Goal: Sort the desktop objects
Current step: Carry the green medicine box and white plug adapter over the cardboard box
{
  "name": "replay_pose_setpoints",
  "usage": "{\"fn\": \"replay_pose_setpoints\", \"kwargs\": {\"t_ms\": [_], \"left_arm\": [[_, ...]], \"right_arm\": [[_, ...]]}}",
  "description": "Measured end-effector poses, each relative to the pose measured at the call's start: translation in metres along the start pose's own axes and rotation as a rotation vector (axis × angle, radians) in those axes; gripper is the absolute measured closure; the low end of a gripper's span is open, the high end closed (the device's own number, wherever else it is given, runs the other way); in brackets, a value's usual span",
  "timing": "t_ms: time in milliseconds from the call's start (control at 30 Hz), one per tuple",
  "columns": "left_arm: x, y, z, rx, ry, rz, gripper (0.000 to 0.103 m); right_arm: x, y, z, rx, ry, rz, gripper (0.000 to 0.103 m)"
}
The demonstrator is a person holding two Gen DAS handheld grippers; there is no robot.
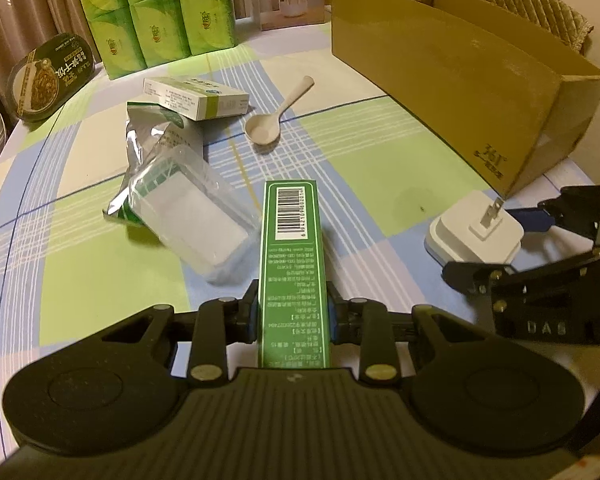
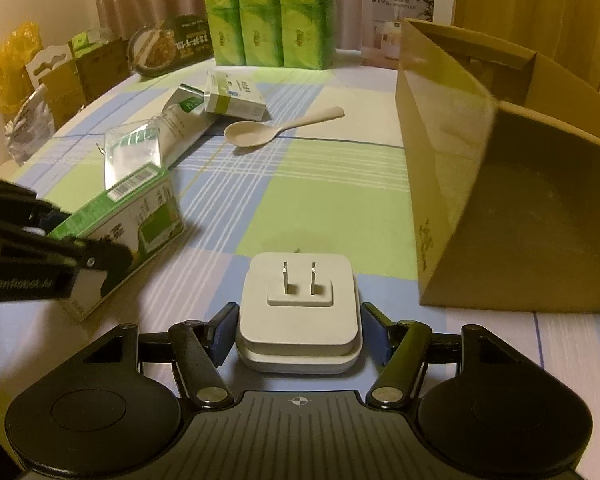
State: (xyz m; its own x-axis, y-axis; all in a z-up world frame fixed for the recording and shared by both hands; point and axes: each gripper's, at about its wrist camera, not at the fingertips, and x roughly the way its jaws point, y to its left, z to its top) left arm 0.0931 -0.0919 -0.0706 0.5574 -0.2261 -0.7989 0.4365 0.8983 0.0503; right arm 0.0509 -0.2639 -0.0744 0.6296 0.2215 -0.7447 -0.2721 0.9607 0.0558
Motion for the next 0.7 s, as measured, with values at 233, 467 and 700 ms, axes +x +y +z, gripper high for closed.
{"fn": "replay_pose_setpoints", "kwargs": {"t_ms": [233,467,700], "left_arm": [[-0.02,-0.004,-0.011,-0.027,-0.006,-0.015,0.078],[-0.027,-0.008,-0.015,-0.023,0.0,-0.016,0.078],[-0.014,-0.009,-0.02,-0.015,0.05,-0.018,0.077]], "right_arm": [[-0.019,-0.001,0.0,0.025,-0.028,0.001,0.041],[-0.026,0.001,-0.004,0.021,-0.03,-0.001,0.041],[-0.025,0.002,-0.009,0.022,-0.019,0.003,0.041]]}}
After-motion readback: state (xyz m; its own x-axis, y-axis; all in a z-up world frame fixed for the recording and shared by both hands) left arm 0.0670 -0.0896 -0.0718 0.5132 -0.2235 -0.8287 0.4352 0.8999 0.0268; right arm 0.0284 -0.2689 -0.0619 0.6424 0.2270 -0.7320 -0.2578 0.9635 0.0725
